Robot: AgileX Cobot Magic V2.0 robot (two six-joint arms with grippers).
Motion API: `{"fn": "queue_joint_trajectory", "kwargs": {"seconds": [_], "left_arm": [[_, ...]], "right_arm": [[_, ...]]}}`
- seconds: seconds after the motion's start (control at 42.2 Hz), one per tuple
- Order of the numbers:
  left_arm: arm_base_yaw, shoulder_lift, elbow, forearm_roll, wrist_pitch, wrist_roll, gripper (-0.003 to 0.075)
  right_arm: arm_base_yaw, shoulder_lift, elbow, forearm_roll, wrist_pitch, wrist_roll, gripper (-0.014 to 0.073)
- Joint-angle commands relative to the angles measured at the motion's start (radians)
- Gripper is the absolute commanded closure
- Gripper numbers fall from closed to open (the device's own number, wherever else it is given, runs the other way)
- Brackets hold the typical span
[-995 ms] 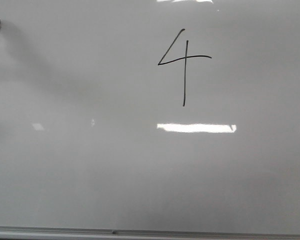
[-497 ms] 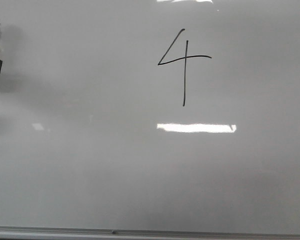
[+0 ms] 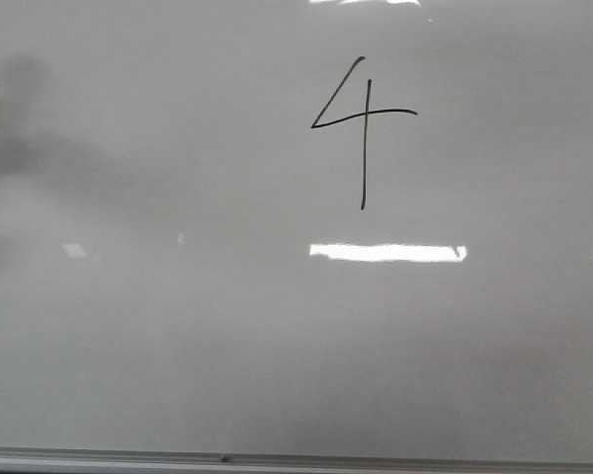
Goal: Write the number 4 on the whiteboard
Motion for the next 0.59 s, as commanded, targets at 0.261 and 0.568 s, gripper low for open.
{"fn": "queue_joint_trajectory", "kwargs": {"seconds": [0.261,0.568], "left_arm": [[0.002,-0.314,-0.199,0.019,0.567,0.001,0.0406],[-0.019,-0.492,-0.326,0.008,0.951,0.001,0.0406]], "right_arm": [[-0.007,-0.057,-0.053,-0.054,0.02,0.215,0.005],[-0.007,-0.07,-0.166,-0.263,0.295,0.523,0.0055]]}}
